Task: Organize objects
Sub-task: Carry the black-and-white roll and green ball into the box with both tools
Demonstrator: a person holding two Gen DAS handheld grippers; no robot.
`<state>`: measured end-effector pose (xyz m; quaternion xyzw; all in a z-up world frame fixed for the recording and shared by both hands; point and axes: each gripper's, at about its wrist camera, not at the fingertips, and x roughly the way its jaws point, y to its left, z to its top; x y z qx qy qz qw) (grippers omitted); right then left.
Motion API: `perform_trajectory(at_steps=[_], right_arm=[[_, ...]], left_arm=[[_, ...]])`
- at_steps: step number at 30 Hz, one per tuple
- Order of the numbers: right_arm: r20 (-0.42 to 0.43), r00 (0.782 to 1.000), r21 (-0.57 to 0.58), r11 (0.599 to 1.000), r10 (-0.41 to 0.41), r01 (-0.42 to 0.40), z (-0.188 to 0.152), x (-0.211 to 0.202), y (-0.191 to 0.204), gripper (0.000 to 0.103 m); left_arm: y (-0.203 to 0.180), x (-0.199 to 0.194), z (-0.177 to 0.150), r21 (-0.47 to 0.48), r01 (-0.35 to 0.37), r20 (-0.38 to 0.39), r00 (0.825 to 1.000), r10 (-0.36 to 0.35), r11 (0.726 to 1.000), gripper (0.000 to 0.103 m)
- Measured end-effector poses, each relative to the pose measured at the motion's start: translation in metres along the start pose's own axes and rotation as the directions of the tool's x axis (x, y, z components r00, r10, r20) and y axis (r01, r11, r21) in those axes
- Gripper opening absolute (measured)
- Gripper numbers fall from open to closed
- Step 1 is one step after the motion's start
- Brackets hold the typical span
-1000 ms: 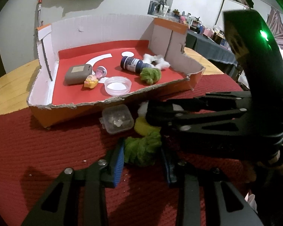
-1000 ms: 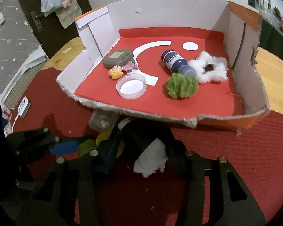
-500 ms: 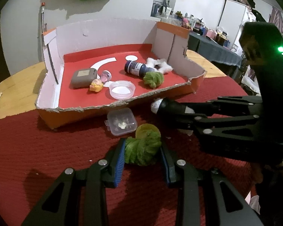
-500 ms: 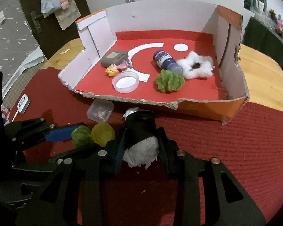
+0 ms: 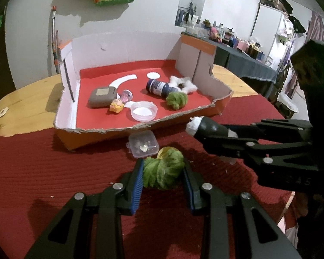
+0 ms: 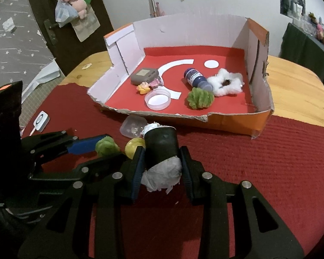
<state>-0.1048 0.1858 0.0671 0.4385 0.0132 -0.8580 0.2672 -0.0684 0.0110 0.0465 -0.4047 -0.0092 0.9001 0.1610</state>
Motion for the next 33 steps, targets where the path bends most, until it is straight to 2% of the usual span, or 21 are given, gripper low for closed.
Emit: perform_trajectory(at_steps=[14,26,33], right_arm=[[0.05,0.998,-0.047,0.999,0.024,-0.022,0.015,-0.025,0.014,0.031],[0.046,0.999,-0.073,0.997,0.007,-0.003,0.038,-0.02,0.008,0.031],[0.026,1.0,-0.089,0.996,-0.005,0.008,0.053,-0.009,0.003,0.031]], left_arm=[[0.005,-0.018,0.021,0.004,-0.017,0.06,0.998,0.016,1.0,0.034],[0.019,-0.013,0.049,0.009,-0.05,0.078,0.996,0.049,0.999,0.034],[0.028,-0.001,0.064,0.014,-0.055,0.06,0.997,0.054,0.998,0.034]])
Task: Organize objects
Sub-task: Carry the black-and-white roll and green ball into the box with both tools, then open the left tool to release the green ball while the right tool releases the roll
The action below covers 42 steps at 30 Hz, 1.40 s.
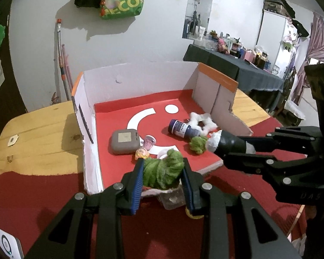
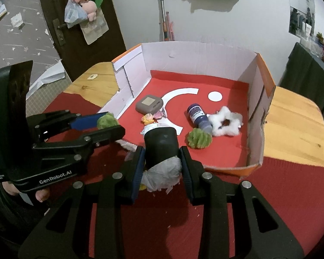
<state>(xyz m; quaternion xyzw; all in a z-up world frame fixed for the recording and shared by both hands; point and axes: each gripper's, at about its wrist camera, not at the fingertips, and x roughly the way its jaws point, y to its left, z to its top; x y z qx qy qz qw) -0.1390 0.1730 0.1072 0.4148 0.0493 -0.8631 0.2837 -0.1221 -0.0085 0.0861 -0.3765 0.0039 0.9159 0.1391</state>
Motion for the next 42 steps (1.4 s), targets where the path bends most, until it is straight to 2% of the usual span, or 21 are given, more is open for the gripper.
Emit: perform_trajectory(at_steps=[15,26,42], right_arm=[[-0.076,0.997,0.008,1.0,0.012,-0.011,0.018,0.039,-0.018,0.031],[-0.132,0.991,0.008,1.0,0.024,-0.023,0.019,0.063,-0.024,0.031],[-0.166,0.985,0.033,0.999,0.041,-0.036,0.02,0.079,-0.036,0.031]], left_arm=[[0.01,0.041,0.01,0.015,0.01,-0.095,0.995,-0.008,1.0,0.034],[0.012,0.065,0.005,0.031,0.019,-0.175,0.984,-0.014,0.999,0.034],[0.02,0.076,0.011,0.016,0.004,-0.179,0.984,-0.001,1.0,0.034]])
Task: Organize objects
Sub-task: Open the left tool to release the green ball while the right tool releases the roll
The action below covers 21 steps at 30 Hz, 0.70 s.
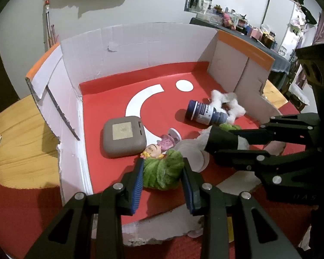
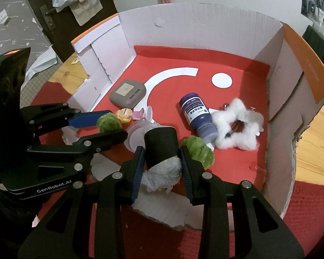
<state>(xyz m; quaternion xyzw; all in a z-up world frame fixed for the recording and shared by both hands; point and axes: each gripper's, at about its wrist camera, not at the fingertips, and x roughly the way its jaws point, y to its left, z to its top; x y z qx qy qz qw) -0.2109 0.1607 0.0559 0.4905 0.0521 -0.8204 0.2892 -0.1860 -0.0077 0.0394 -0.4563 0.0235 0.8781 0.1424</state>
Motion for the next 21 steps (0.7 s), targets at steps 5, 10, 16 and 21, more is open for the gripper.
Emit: perform_trajectory(at_steps=[5,10,16,21], right_arm=[[0.01,1.0,0.022,1.0,-0.007,0.006,0.002,0.0,-0.007,0.031],[0.023,0.999,0.028,0.998,-0.049,0.048,0.004,0.001,-0.012,0.031],[0.037,0.993,0.037,0.993,-0.116,0.114,0.006,0.0,-0.02,0.031],[0.029,0.995,0.031,0.995,-0.096,0.095,0.004,0.003,-0.018,0.031]], left_arm=[[0.001,0.002,0.003,-0.008,-0.007,0.003,1.0,0.007,1.0,0.035],[0.002,0.005,0.006,-0.009,-0.031,0.011,0.999,0.032,0.999,0.035],[0.004,0.015,0.006,-0.01,-0.064,-0.002,0.998,0.064,0.998,0.035],[0.003,0.015,0.007,-0.008,-0.067,-0.001,0.998,0.067,0.998,0.035]])
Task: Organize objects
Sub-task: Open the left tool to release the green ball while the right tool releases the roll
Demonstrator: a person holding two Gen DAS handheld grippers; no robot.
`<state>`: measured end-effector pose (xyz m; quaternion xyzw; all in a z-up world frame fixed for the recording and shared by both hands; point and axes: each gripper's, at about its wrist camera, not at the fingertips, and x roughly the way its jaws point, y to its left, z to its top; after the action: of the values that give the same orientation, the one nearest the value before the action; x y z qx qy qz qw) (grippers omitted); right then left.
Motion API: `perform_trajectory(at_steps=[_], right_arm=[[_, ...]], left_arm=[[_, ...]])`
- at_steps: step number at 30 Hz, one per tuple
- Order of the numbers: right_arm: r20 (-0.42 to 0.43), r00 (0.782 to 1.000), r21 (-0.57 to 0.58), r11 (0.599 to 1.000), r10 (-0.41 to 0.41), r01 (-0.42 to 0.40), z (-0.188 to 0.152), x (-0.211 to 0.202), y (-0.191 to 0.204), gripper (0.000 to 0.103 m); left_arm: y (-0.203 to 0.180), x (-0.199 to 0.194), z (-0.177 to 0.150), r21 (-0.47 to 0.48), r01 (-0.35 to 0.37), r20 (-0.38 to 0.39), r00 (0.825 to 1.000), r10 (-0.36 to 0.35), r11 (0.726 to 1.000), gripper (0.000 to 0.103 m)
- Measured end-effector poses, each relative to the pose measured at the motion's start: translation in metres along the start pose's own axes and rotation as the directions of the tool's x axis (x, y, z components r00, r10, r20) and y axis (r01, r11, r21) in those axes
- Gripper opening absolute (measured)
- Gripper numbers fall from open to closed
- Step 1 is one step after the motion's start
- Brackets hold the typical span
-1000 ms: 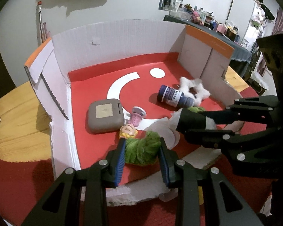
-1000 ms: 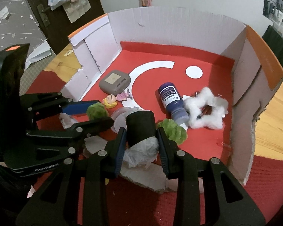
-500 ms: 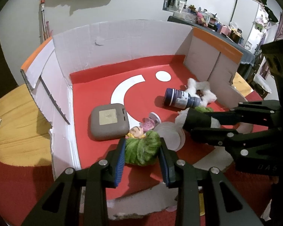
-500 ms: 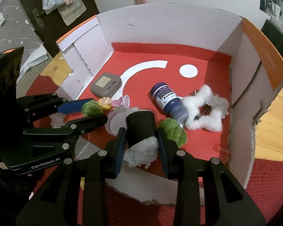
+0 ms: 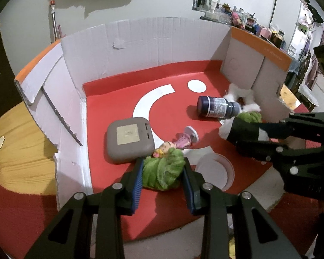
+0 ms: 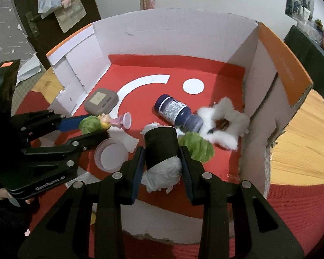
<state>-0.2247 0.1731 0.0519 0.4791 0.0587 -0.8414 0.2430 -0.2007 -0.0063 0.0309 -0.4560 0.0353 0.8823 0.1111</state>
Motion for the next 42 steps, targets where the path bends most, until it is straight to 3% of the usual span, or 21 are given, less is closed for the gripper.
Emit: perform_trajectory(at_steps=[23,29,31,33,35,42], right_arm=[[-0.012,1.0,0.013,1.0,0.024,-0.024,-0.006,0.007,-0.001,0.032],[-0.009,0.999,0.017,0.999,0.037,-0.036,-0.008,0.004,-0.002,0.032],[-0.007,0.999,0.016,0.999,0.04,-0.04,-0.009,0.003,-0.001,0.036],[-0.001,0.999,0.007,0.999,0.041,-0.041,-0.009,0.001,0.001,0.049],[0.007,0.999,-0.001,0.999,0.039,-0.039,-0.01,-0.001,0.004,0.055],[0.027,0.999,0.004,0.999,0.038,-0.038,-0.014,-0.01,0.005,0.055]], left_arm=[[-0.001,0.0,0.0,0.0,-0.007,0.001,1.0,0.007,1.0,0.037],[-0.001,-0.001,0.0,0.002,-0.018,0.005,1.0,0.018,1.0,0.051],[-0.001,-0.001,-0.001,0.001,-0.016,0.007,1.0,0.016,1.0,0.053],[-0.002,-0.002,-0.001,0.001,-0.015,0.009,1.0,0.015,1.0,0.055],[-0.004,-0.005,-0.002,0.003,-0.019,0.015,1.0,0.019,1.0,0.057],[-0.008,-0.014,-0.002,0.011,-0.027,0.039,0.999,0.026,1.0,0.063]])
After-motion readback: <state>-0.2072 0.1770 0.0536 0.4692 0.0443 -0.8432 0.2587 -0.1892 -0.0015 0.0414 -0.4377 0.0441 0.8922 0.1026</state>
